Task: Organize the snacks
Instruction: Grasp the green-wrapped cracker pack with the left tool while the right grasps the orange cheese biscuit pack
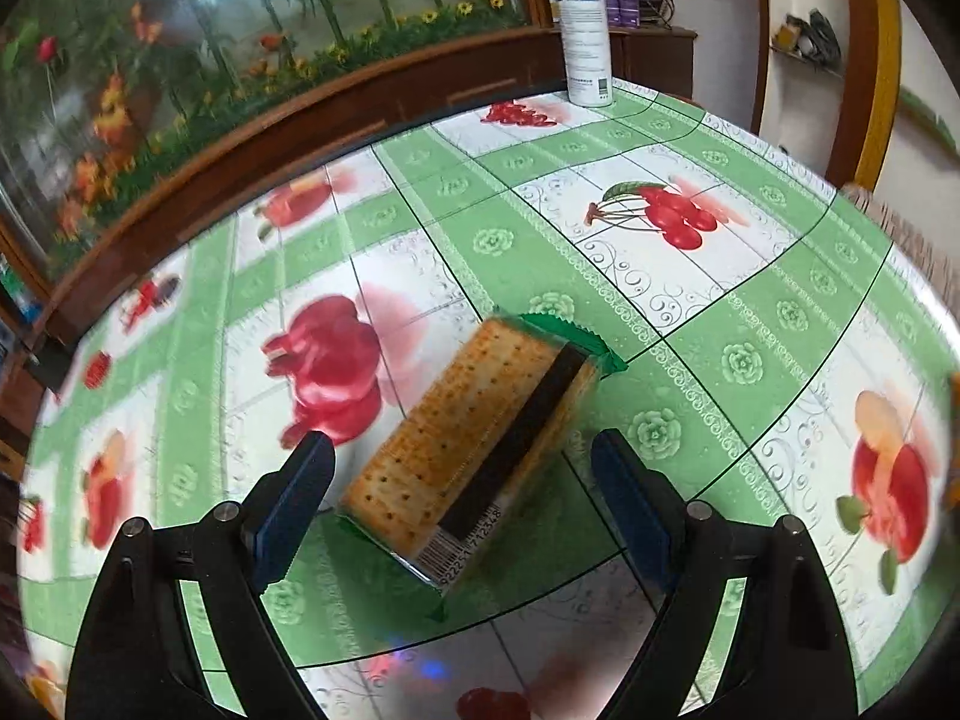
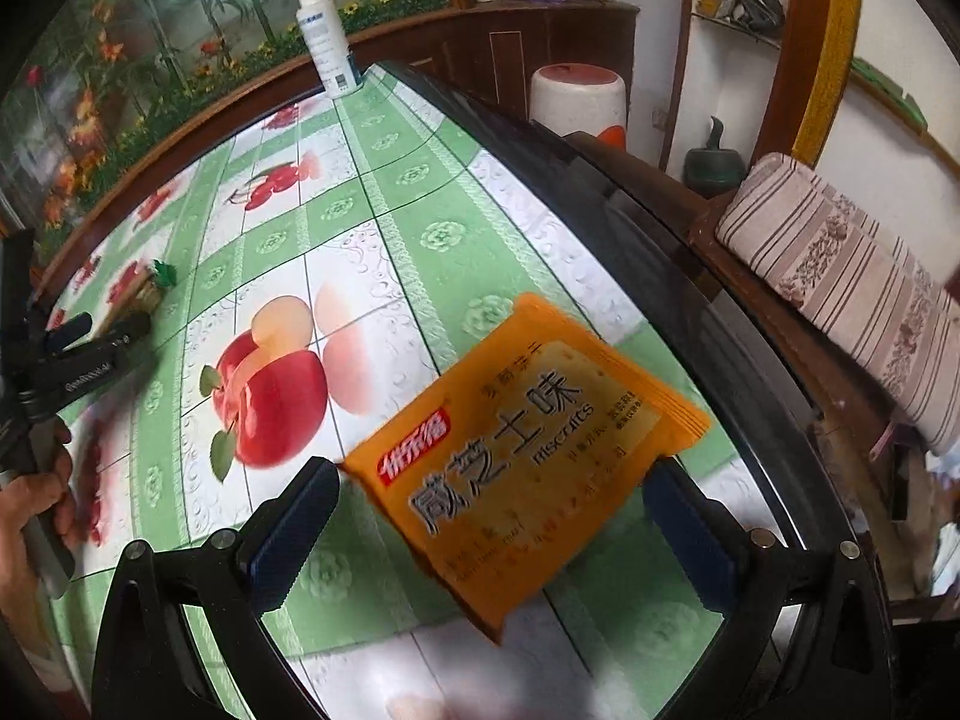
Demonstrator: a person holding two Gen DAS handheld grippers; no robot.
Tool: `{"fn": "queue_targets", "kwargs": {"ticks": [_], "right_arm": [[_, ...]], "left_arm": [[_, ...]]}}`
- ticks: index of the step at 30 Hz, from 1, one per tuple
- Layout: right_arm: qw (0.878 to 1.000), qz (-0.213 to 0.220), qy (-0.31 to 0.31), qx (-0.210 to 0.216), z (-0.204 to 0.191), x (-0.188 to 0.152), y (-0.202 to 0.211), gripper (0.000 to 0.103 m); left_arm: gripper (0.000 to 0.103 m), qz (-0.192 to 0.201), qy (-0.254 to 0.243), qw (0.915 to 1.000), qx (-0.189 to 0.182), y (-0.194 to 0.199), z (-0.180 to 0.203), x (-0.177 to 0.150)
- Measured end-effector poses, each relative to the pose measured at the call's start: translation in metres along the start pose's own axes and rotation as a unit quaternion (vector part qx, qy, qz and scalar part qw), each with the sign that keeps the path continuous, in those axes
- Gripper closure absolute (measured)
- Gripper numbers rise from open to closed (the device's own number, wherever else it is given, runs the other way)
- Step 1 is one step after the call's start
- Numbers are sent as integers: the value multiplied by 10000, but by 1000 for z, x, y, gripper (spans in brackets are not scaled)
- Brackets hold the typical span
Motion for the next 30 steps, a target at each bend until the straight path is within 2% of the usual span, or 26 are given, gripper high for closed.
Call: {"fn": "queue_targets", "kwargs": {"ticks": [3,5,7,10,12,18,20,22,27,30], "right_arm": [[9998,22,152,-137,-11,4,-7,0],[9993,60,293,-243,-19,5,-11,0],[9988,131,418,-237,-27,7,-15,0],[9970,161,754,2,-46,7,-17,0],[9957,163,882,219,-54,5,-15,0],[9970,187,546,525,-49,14,-14,0],[9974,171,547,443,-50,19,-18,0],[9975,156,518,460,-51,24,-20,0],[9976,152,594,312,-64,25,-25,0],[9976,163,618,253,-71,26,-28,0]], "left_arm": [[16,-57,140,9998,-150,0,0,-3],[24,-49,137,9997,-199,2,3,-5],[42,-80,148,9992,-368,6,7,-7],[51,-154,96,9987,-468,14,15,-15],[51,-184,88,9984,-530,19,19,-20],[51,-268,514,9972,-483,15,10,-18],[45,-292,625,9964,-494,11,9,-15],[31,-265,637,9967,-435,8,9,-11],[27,-238,649,9972,-278,2,11,-5],[20,-241,754,9967,-170,-2,6,-3]]}}
Point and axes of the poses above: each gripper's, at about its wrist camera, not at the fingertips, and y roughly against the way its jaws point, z to its right, x to its top, the point moved 5 cm from there along -y, roughly the way its jaws point, and after that the axes turned 6 degrees about -y, right-handed, at the moved point
